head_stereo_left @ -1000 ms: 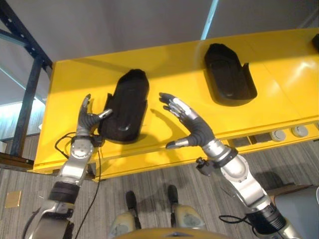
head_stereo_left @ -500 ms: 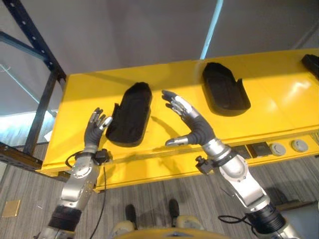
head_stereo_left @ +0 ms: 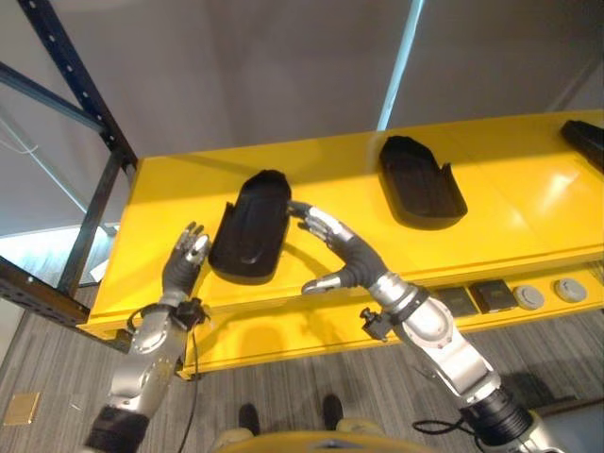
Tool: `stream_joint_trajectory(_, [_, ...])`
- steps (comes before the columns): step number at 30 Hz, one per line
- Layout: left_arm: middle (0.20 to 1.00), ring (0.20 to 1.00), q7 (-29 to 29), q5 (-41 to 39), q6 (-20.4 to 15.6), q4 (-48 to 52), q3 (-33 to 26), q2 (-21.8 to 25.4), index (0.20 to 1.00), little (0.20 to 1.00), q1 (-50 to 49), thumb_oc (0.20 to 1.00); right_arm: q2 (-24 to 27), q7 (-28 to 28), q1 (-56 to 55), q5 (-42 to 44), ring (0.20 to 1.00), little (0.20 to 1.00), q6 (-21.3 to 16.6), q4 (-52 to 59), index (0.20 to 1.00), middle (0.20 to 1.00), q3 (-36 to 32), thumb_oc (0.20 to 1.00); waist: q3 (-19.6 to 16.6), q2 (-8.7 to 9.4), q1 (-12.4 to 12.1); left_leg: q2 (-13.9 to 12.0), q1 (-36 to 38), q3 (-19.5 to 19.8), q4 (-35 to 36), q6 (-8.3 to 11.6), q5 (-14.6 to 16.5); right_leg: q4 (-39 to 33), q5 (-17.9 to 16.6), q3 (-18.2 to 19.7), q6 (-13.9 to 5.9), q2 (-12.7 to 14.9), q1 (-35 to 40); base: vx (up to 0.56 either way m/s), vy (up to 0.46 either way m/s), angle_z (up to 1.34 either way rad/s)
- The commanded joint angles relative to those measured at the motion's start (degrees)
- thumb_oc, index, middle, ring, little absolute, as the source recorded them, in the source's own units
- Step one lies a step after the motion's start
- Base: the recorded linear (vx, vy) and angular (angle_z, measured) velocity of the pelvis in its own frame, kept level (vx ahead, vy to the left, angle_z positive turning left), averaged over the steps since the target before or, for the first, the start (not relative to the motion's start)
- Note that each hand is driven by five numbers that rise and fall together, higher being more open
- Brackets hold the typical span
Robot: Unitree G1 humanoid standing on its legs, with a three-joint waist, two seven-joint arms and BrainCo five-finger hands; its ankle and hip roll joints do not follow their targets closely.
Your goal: Move parts from the plastic box to the shelf.
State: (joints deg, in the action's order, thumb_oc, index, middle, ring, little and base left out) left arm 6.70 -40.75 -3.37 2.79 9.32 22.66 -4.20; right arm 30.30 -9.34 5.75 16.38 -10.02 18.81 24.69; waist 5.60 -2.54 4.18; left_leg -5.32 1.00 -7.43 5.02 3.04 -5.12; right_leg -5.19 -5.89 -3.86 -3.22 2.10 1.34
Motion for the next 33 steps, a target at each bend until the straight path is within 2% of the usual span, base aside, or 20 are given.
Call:
stream_joint_trajectory(1, [1.000,1.000,-3.1,6.1,-3.2,6.0,-2.3,5.4,1.000,1.000,1.0,1.000,-0.5,-2.4,1.8,3.0,1.000,1.000,-1.8,0.2,1.000,1.000,0.5,1.000,0.2,2.61,-1.1,-2.0,4.2,0.3,0.0,0.92,6.8,0.2,10.0,-0.3,-3.08,3.0,5.3,0.00,0.000,0.00])
stream_joint_trajectory(4, [1.000,1.000,-5.7,6.0,-4.8,9.1,-4.5,5.8,1.000,1.000,-2.2,1.000,-0.4,-3.9,0.8,3.3,1.000,1.000,-2.0,-0.6,1.000,1.000,0.3,1.000,0.4,2.84,-1.8,-1.8,4.1,0.5,0.0,0.90,6.9,0.2,10.1,-0.6,-3.22,3.3,5.3,0.01,0.023,0.05])
stream_joint_trajectory(5, [1.000,1.000,-10.7,1.5,-5.3,11.7,-6.0,7.7,1.000,1.000,-5.3,1.000,0.1,-5.6,-0.4,4.4,1.000,1.000,-2.2,-0.6,1.000,1.000,-0.4,1.000,0.6,2.88,-2.0,-1.7,4.1,0.5,0.0,0.91,7.0,0.2,10.0,-0.6,-3.36,3.5,5.3,0.01,0.032,0.03])
stream_joint_trajectory(9, [1.000,1.000,-10.5,3.3,-6.1,13.2,-6.9,8.7,1.000,1.000,-7.0,1.000,0.5,-6.4,-0.7,4.0,1.000,1.000,-1.9,-1.8,1.000,1.000,0.4,1.000,0.7,2.94,-2.3,-1.6,4.1,0.5,0.0,0.88,7.1,0.2,10.1,-0.7,-3.48,3.7,5.5,0.01,0.022,0.03])
stream_joint_trajectory(13, [1.000,1.000,-10.5,-0.3,-7.3,14.6,-8.8,8.2,1.000,1.000,-6.9,1.000,0.5,-6.6,-0.2,3.8,1.000,1.000,-2.1,-2.0,1.000,1.000,0.8,1.000,1.2,3.04,-2.7,-1.5,3.7,1.1,0.0,0.93,7.0,0.2,10.2,-1.3,-3.52,3.9,5.5,0.00,0.014,0.12])
stream_joint_trajectory(15, [1.000,1.000,-10.4,0.8,-8.2,15.1,-9.5,8.2,1.000,1.000,-6.5,1.000,0.7,-6.7,0.1,4.1,1.000,1.000,-2.1,-2.0,1.000,1.000,0.5,1.000,1.5,3.12,-2.9,-1.4,3.5,1.5,0.0,0.92,6.9,0.2,10.3,-1.6,-3.51,4.0,5.5,0.00,0.009,0.10])
stream_joint_trajectory(16, [1.000,1.000,-10.4,3.6,-9.7,16.6,-10.9,8.7,1.000,1.000,-6.3,1.000,0.6,-6.9,0.3,4.6,0.200,0.200,-2.5,-1.7,0.200,0.200,0.5,0.200,1.6,3.29,-3.1,-1.3,3.3,1.8,0.0,0.95,6.9,0.2,10.4,-1.7,-3.54,4.1,5.5,0.01,0.003,0.05])
stream_joint_trajectory(22, [1.000,1.000,-8.4,13.3,-14.5,18.9,-12.8,9.0,1.000,1.000,-4.8,1.000,-0.5,-7.2,2.5,4.9,0.200,0.200,-4.0,-2.8,0.200,0.200,1.4,0.200,2.6,3.62,-4.1,-1.2,2.6,2.3,0.0,0.99,6.9,0.2,10.4,-2.0,-3.56,4.2,4.9,0.00,0.002,0.09])
stream_joint_trajectory(33, [1.000,1.000,-11.7,10.0,-16.3,17.8,-11.6,9.7,1.000,1.000,-2.3,1.000,-0.4,-12.7,8.2,14.9,0.200,0.200,-2.0,-0.6,0.200,0.200,5.5,0.200,3.4,4.17,-5.1,-1.2,1.0,2.7,0.0,1.27,6.3,0.2,10.3,-2.5,-3.58,4.1,3.6,0.00,-0.002,0.02])
